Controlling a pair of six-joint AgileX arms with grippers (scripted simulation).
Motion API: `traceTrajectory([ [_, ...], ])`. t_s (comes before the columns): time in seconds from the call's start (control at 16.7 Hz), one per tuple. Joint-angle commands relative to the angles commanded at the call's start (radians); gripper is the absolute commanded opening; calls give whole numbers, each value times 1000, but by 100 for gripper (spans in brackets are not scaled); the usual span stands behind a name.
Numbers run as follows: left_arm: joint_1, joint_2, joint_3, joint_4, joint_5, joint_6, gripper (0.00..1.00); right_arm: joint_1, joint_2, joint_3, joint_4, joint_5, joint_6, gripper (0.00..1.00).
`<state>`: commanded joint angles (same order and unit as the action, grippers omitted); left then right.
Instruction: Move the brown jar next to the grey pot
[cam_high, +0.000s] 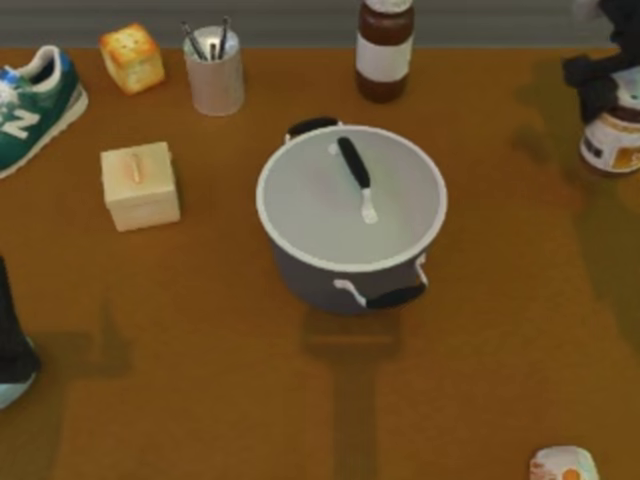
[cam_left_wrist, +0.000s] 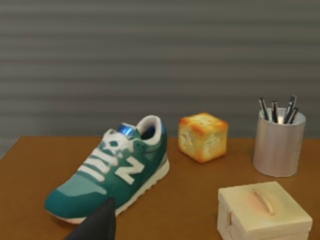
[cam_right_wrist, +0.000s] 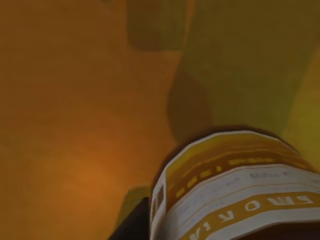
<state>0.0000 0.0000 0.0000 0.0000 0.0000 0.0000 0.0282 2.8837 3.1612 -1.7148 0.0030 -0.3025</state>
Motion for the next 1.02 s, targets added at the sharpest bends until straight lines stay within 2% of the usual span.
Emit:
traceTrajectory([
  [0.66,0,0,0,0,0,0,100,6,-567,-935,259,-7,8,0],
  [1.02,0,0,0,0,0,0,100,0,-795,-1250,378,-5,14,0],
])
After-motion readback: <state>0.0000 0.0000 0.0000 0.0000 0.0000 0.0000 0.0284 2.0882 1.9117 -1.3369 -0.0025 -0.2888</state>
